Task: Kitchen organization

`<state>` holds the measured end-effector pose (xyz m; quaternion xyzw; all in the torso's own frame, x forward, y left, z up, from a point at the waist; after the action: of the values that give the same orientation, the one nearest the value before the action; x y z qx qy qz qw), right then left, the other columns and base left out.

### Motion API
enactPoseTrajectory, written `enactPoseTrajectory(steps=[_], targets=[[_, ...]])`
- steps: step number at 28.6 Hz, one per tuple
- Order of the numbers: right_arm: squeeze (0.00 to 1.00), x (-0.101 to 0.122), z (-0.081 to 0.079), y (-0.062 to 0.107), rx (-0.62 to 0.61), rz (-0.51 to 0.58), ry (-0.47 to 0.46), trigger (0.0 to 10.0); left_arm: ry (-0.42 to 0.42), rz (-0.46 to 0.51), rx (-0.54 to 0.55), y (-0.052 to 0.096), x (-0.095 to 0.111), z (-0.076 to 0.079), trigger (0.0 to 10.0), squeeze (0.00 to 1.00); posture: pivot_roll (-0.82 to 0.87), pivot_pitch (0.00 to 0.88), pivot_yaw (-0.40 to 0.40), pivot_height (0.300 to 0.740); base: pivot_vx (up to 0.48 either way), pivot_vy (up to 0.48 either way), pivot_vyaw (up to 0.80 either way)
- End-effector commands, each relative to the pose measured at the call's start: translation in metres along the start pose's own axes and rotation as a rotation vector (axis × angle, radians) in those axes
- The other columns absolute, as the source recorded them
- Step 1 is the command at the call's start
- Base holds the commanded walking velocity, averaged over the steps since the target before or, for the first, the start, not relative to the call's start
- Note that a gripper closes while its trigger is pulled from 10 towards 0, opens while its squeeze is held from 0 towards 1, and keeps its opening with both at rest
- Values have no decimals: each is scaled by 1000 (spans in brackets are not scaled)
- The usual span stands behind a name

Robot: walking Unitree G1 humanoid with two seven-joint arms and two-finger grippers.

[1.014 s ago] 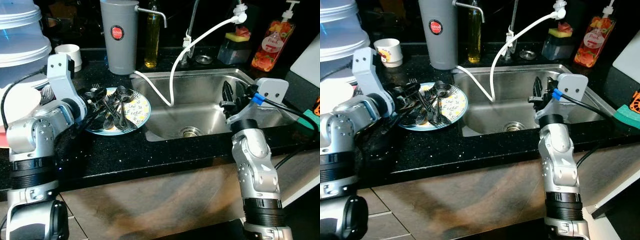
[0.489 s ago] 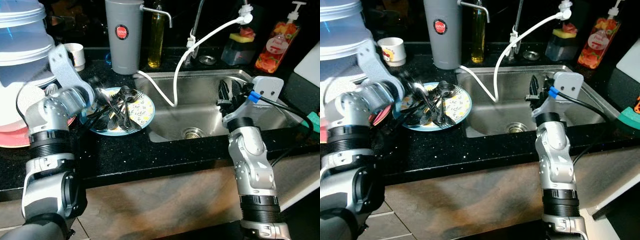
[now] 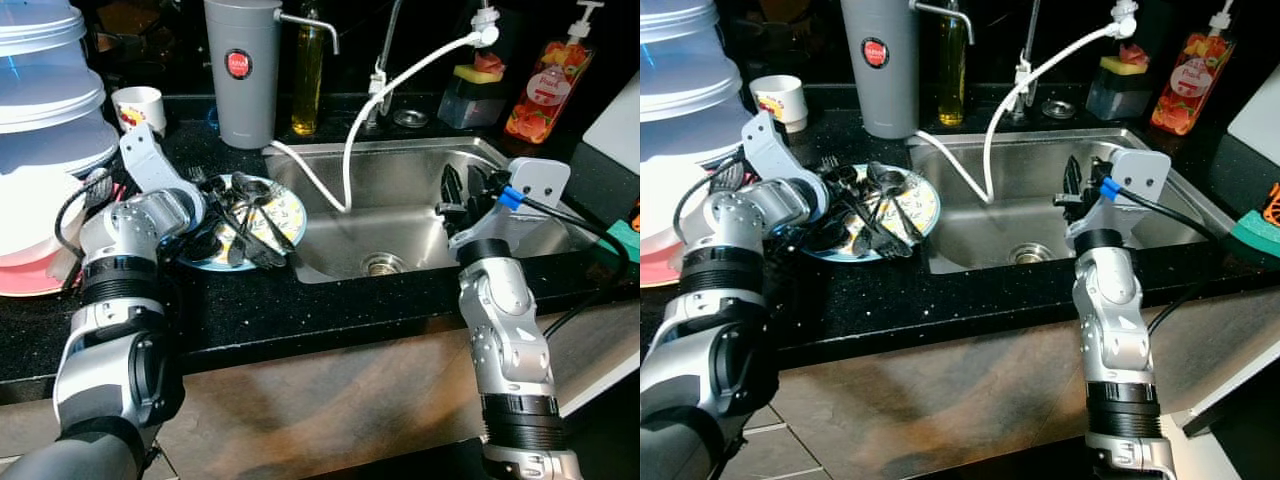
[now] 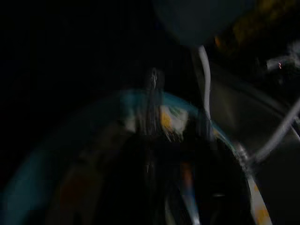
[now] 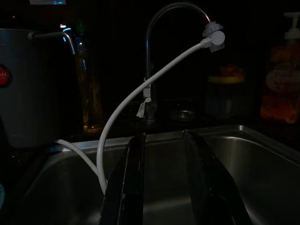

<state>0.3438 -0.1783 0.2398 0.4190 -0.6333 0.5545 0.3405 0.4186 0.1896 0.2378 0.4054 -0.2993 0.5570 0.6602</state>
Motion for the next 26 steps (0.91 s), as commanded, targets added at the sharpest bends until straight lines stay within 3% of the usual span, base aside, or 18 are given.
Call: enactPoseTrajectory(steps=[1,4,11,15,16,20,21,22,23,26], targets=[[0,1,0,-1,3,5,2,10000,-75,131,14,5,18,5,0,0,75,2,-39,740,0,0,0],[0,1,-1,-1,7,5,-2,10000,-128,245,13,12,35,8,0,0,75,3,-41,740,0,0,0],[0,1,-2,-1,10,3,-2,10000,-153,288,-9,18,46,14,0,0,75,3,-41,740,0,0,0],[0,1,-2,-1,10,5,-3,10000,-241,366,-52,25,58,20,0,0,76,2,-41,740,0,0,0],[0,1,-2,-1,10,5,-4,10000,-265,417,-108,30,65,28,10000,0,76,2,-41,740,0,0,0],[0,1,-3,-2,10,6,-5,10000,-265,524,-318,46,83,55,10000,0,78,2,-40,740,0,0,0],[0,1,-3,-2,10,6,-5,10000,-265,524,-318,46,83,55,10000,0,78,2,-40,740,0,0,0],[0,1,-3,-2,12,9,-7,10000,-282,463,-474,48,77,70,10000,0,77,0,-37,740,0,0,0],[0,1,-4,-2,12,10,-7,10000,-305,423,-527,48,72,74,10000,0,75,0,-35,740,0,0,0],[0,3,-5,-2,17,18,-8,10000,-612,282,-484,36,49,63,10000,0,71,1,-23,740,0,0,0]])
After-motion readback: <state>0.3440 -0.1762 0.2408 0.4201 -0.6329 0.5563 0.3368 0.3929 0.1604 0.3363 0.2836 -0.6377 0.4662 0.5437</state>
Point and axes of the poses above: a point about 5 cm out from each wrist's last joint towards the gripper, its own y axis pointing back from the gripper into the wrist, its own x axis along the axis of the wrist's last joint, z = x × y, the point moved 2 cm from there along -y, pointing out of the wrist towards the gripper, and after that the axes turned 4 degrees about -y, right-handed, at the moved point
